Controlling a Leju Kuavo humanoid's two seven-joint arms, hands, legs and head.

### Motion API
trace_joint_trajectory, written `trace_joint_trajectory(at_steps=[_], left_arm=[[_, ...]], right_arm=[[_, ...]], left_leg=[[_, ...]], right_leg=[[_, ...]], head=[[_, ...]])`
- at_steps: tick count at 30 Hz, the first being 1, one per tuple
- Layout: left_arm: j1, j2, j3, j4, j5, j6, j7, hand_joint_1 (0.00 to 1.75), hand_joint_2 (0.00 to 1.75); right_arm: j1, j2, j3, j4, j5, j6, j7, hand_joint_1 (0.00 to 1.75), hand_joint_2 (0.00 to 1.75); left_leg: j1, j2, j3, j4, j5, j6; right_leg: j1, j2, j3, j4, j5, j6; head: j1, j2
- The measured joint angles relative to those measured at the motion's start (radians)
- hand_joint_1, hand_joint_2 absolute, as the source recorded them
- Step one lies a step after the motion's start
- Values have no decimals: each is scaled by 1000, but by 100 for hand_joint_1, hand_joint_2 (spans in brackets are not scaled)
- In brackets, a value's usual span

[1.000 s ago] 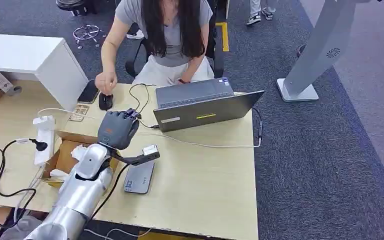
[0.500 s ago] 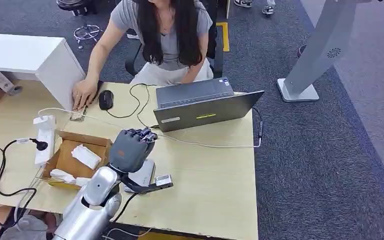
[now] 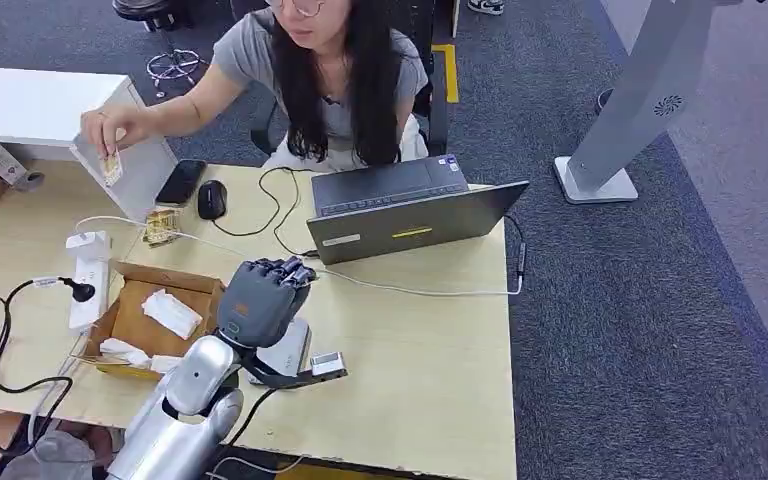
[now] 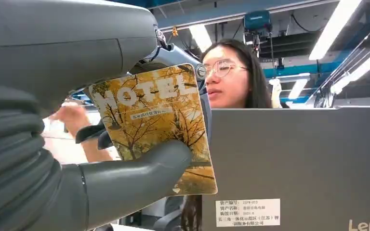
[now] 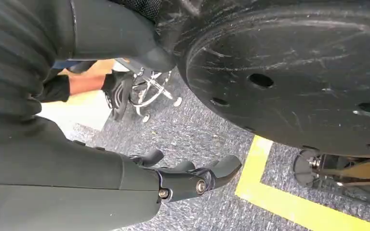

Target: Pass the card to the sensor for recognition and then transmit it.

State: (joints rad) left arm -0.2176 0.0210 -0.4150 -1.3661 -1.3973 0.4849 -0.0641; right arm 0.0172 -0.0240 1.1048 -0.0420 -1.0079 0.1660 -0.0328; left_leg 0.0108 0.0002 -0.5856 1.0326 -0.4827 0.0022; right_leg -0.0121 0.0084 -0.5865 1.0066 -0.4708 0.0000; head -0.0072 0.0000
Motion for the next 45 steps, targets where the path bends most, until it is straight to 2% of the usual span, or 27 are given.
trace_joint_trajectory(at_steps=[45], left_arm=[[1,0,0,-1,0,0,0,175,175]], right_arm=[[0,0,0,1,0,0,0,0,175]], left_leg=[[0,0,0,0,0,0]], right_leg=[[0,0,0,0,0,0]], head=[[0,0]])
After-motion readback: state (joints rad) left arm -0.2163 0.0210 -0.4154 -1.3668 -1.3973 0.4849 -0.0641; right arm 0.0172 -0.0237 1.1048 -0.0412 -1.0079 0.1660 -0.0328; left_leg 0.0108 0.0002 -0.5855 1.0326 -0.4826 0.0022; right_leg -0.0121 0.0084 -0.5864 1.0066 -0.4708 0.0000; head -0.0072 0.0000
